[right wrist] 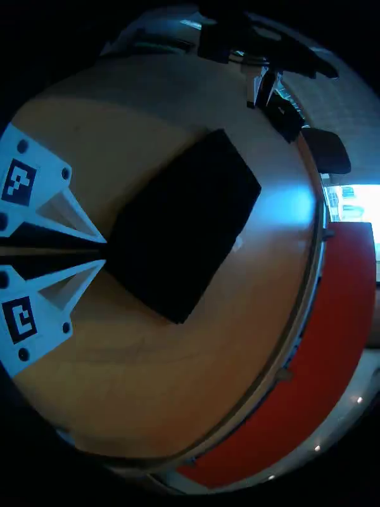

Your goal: Fold towel

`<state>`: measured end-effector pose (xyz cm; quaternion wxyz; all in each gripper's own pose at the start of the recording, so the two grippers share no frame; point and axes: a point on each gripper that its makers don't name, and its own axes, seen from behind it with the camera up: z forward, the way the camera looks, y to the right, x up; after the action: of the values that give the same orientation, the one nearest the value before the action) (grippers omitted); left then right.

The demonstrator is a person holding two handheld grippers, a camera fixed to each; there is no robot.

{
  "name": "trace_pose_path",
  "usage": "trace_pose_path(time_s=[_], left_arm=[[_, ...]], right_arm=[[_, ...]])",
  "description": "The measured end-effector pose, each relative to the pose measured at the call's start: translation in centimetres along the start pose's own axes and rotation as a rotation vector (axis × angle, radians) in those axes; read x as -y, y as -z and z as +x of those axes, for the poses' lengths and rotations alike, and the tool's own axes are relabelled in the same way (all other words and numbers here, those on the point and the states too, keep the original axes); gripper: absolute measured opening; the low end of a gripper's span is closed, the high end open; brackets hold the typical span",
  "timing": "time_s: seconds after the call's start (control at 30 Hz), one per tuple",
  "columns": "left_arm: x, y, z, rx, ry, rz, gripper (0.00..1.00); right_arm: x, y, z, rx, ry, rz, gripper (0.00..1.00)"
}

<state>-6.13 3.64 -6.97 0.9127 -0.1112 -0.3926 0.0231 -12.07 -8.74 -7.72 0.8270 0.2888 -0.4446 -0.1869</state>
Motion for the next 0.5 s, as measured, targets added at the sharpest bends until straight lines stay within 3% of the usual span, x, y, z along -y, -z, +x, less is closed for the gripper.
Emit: trace_pose_path(time_s=[0.5], left_arm=[[0.4,0.7,0.2,-0.01,0.017,-0.002,0.99]], right_arm=[[0.3,2.3,8.8,-0.146,0.093,-0.024,0.06]])
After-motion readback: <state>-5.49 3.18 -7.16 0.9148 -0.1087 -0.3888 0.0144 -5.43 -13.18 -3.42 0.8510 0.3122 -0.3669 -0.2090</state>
